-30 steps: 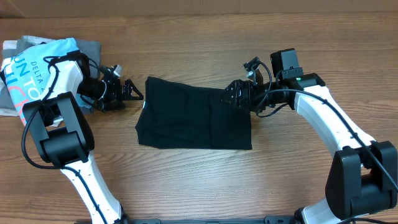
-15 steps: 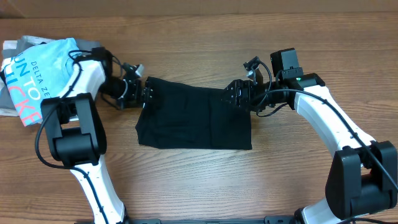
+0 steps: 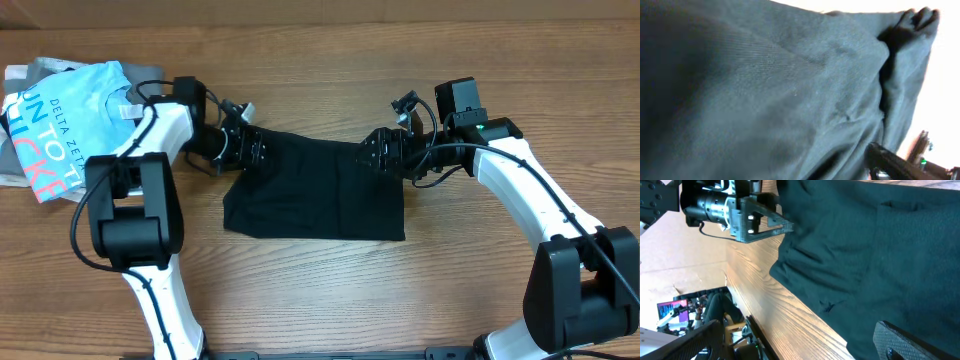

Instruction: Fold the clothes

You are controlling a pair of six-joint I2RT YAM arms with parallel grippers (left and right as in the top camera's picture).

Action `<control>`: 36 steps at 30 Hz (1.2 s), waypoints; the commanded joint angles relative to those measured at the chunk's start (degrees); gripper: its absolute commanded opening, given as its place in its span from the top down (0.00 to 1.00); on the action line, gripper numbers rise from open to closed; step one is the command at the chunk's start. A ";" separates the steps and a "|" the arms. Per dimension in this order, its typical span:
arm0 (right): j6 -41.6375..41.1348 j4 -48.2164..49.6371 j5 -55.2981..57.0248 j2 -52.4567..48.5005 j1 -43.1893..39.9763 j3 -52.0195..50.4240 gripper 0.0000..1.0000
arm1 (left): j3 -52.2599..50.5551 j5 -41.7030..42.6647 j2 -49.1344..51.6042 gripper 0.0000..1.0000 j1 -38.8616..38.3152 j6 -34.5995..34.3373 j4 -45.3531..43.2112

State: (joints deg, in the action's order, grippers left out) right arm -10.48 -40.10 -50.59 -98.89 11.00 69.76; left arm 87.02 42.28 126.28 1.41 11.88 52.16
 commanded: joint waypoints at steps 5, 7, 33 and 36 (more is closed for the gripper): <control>0.46 0.09 0.02 0.35 0.15 0.61 0.00 | -4.44 -16.15 7.54 0.66 -3.02 -2.01 -0.15; 0.46 0.11 0.04 0.35 0.15 0.61 0.00 | -4.44 -16.17 7.54 0.81 -2.99 -2.21 -0.15; -2.36 -2.40 15.39 0.35 0.15 0.61 0.00 | 27.41 -36.50 7.52 0.96 7.50 -9.38 30.03; -3.28 -1.64 20.06 0.15 0.17 0.61 0.00 | 33.07 -36.44 7.52 0.96 6.58 -10.91 34.45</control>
State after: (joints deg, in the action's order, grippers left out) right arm -12.16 -42.41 -37.26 -98.89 11.03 69.76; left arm 113.99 7.66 133.95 9.74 3.01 84.09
